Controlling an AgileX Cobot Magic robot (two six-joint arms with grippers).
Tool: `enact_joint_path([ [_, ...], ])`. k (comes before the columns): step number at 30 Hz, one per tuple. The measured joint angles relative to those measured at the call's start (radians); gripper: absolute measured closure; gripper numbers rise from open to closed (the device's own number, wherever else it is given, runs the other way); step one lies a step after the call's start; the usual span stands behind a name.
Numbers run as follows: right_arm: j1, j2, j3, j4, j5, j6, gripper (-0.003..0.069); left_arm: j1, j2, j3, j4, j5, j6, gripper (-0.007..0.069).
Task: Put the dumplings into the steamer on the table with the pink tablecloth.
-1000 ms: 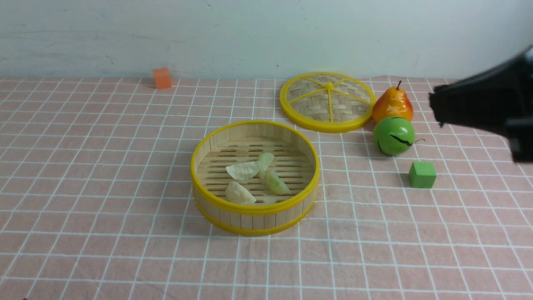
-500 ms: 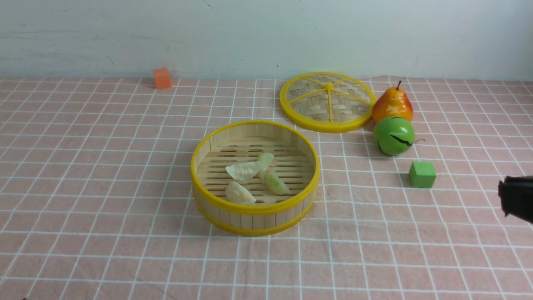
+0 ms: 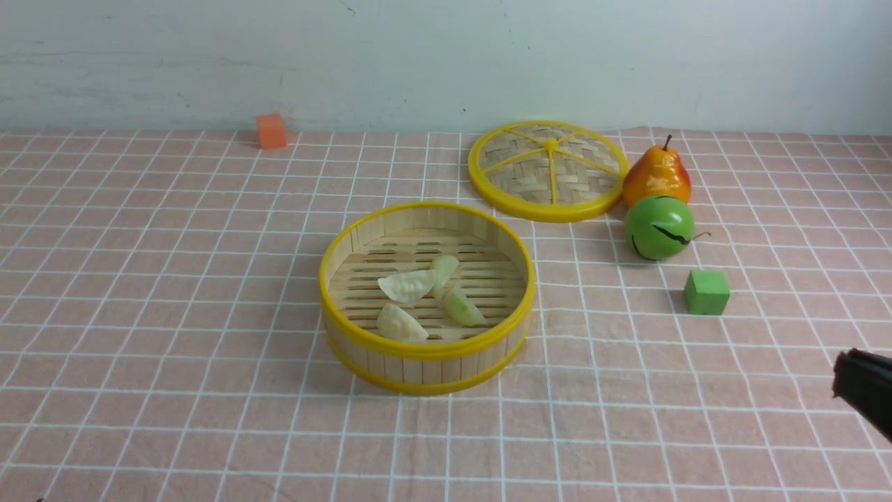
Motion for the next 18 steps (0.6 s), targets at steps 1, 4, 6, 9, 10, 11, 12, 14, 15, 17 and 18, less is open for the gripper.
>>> enact_joint_path([
  [1,-0.006,-0.013,0.02,0.0,-0.01,0.002,0.068,0.0,0.0,0.0,0.0,0.0,0.0,0.054],
  [4,-0.134,-0.124,0.155,0.0,-0.11,0.048,0.068,0.0,0.0,0.0,0.0,0.0,0.0,0.0538],
  [6,-0.191,-0.16,0.193,-0.002,-0.117,0.068,0.068,0.0,0.0,0.0,0.0,0.0,0.0,0.0538],
  [9,-0.348,-0.261,0.288,-0.056,-0.087,0.162,0.068,0.0,0.0,0.0,0.0,0.0,0.0,0.0537],
  [10,-0.384,-0.293,0.312,-0.086,-0.069,0.187,0.068,0.0,0.0,0.0,0.0,0.0,0.0,0.0536],
  [11,-0.409,-0.318,0.326,-0.104,-0.058,0.21,0.068,0.0,0.0,0.0,0.0,0.0,0.0,0.0536],
  [12,-0.436,-0.348,0.348,-0.14,-0.028,0.244,0.068,0.0,0.0,0.0,0.0,0.0,0.0,0.0534],
  [14,-0.477,-0.398,0.363,-0.193,0.041,0.295,0.068,0.0,0.0,0.0,0.0,0.0,0.0,0.0533],
  [15,-0.479,-0.398,0.363,-0.193,0.041,0.295,0.068,0.0,0.0,0.0,0.0,0.0,0.0,0.0533],
  [17,-0.5,-0.414,0.363,-0.232,0.121,0.323,0.068,0.0,0.0,0.0,0.0,0.0,0.0,0.0533],
  [18,-0.501,-0.414,0.363,-0.238,0.139,0.324,0.068,0.0,0.0,0.0,0.0,0.0,0.0,0.0533],
])
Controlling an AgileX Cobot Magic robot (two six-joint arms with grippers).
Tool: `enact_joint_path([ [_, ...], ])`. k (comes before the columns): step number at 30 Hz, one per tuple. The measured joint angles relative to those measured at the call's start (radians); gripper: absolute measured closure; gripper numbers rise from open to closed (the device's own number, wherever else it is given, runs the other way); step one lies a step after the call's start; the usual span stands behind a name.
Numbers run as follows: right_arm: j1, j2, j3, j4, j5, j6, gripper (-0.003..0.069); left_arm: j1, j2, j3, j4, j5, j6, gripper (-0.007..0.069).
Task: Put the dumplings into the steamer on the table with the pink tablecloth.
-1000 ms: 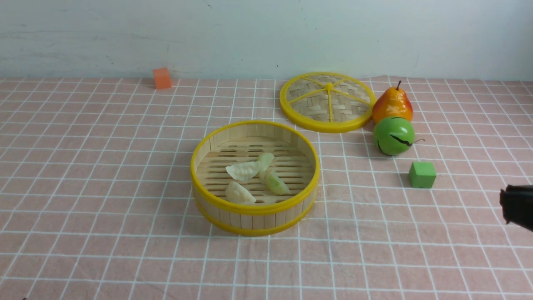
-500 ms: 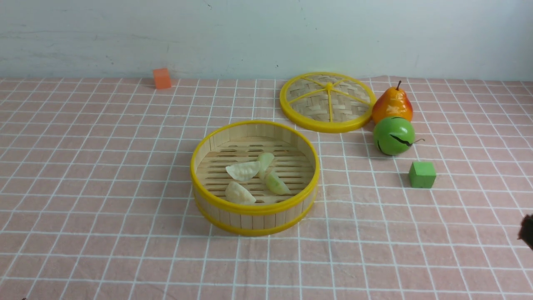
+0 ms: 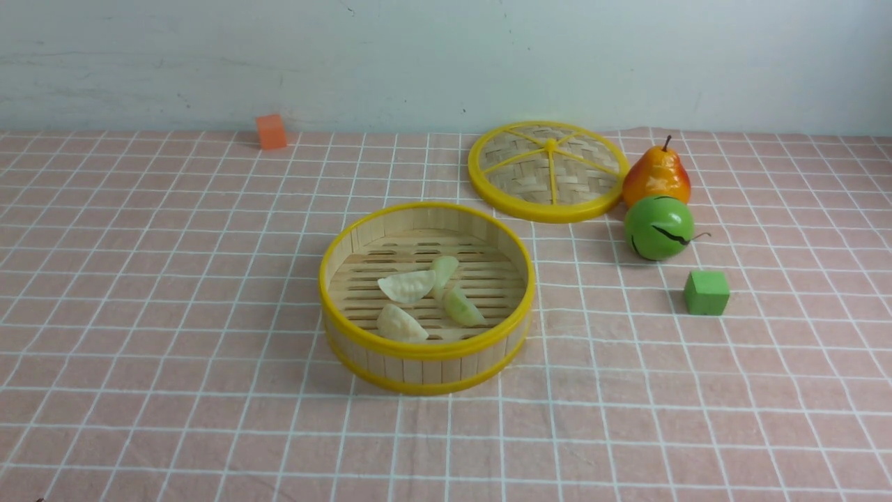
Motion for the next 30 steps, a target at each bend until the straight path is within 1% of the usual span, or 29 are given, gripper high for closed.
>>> enact_joint_path([
  [2,-0.003,0.0,0.0,-0.04,0.078,0.007,0.068,0.0,0.0,0.0,0.0,0.0,0.0,0.053],
  [6,-0.003,-0.001,-0.007,-0.058,0.126,0.006,0.068,0.0,0.0,0.0,0.0,0.0,0.0,0.0522],
  [30,-0.003,-0.001,-0.01,-0.059,0.137,0.007,0.0676,0.0,0.0,0.0,0.0,0.0,0.0,0.0519],
])
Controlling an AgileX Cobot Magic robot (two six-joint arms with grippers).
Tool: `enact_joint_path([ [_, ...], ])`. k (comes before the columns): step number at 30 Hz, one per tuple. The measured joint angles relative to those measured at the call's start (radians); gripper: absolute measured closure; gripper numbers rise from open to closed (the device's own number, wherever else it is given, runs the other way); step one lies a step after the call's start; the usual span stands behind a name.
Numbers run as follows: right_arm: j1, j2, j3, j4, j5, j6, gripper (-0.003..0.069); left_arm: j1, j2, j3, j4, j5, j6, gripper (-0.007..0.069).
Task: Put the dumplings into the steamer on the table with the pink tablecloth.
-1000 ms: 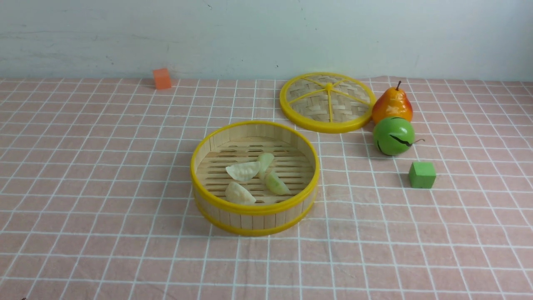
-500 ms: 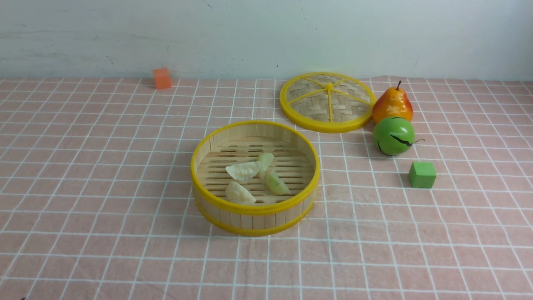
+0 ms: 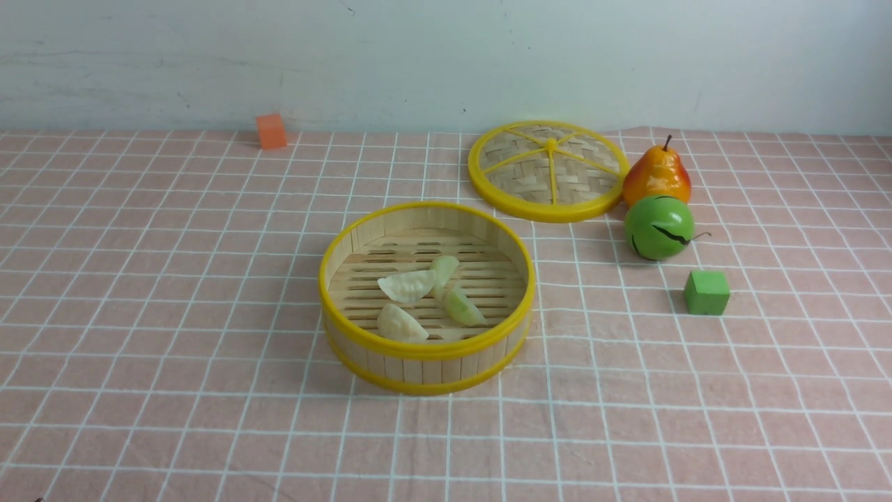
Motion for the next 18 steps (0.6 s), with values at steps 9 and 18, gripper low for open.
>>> enact_joint_path([
  [9,0.0,0.0,0.0,0.0,0.0,0.0,0.067,0.0,0.0,0.017,0.0,-0.007,0.0,0.0519],
  [18,0.0,0.0,0.0,0.0,0.001,0.0,0.0662,0.117,-0.198,0.265,0.008,-0.408,-0.064,0.0605],
])
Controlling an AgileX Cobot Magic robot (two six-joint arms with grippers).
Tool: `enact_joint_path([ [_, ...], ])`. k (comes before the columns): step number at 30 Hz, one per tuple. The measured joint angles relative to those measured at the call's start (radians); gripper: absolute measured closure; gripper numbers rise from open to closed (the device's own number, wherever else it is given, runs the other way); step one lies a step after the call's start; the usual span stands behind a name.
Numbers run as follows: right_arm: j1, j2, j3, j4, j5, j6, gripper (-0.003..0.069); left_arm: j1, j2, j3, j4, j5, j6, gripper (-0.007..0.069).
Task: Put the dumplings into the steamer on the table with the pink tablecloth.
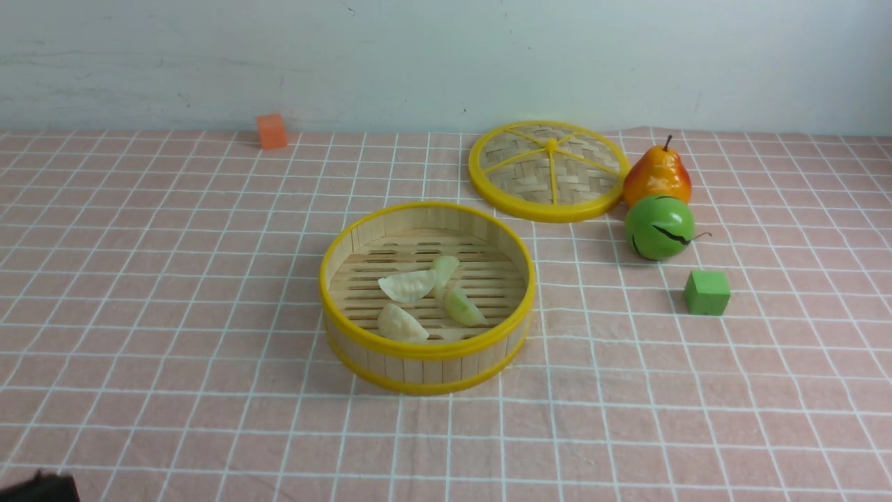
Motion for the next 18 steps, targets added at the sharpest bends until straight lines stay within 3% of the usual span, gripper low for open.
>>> enact_joint_path([
  [2,0.0,0.0,0.0,0.0,0.0,0.0,0.0659,0.087,-0.064,0.086,0.002,-0.168,-0.005,0.0638],
  [4,0.0,0.0,0.0,0.0,0.0,0.0,0.0659,0.13,-0.087,0.123,0.002,-0.226,-0.008,0.0638],
  [6,0.0,0.0,0.0,0.0,0.0,0.0,0.0658,0.25,-0.138,0.2,0.007,-0.305,-0.011,0.0638],
  [11,0.0,0.0,0.0,0.0,0.0,0.0,0.0652,0.376,-0.185,0.267,0.01,-0.264,-0.003,0.0638],
  [18,0.0,0.0,0.0,0.0,0.0,0.0,0.0645,0.39,-0.186,0.324,0.024,-0.158,0.053,0.0638],
])
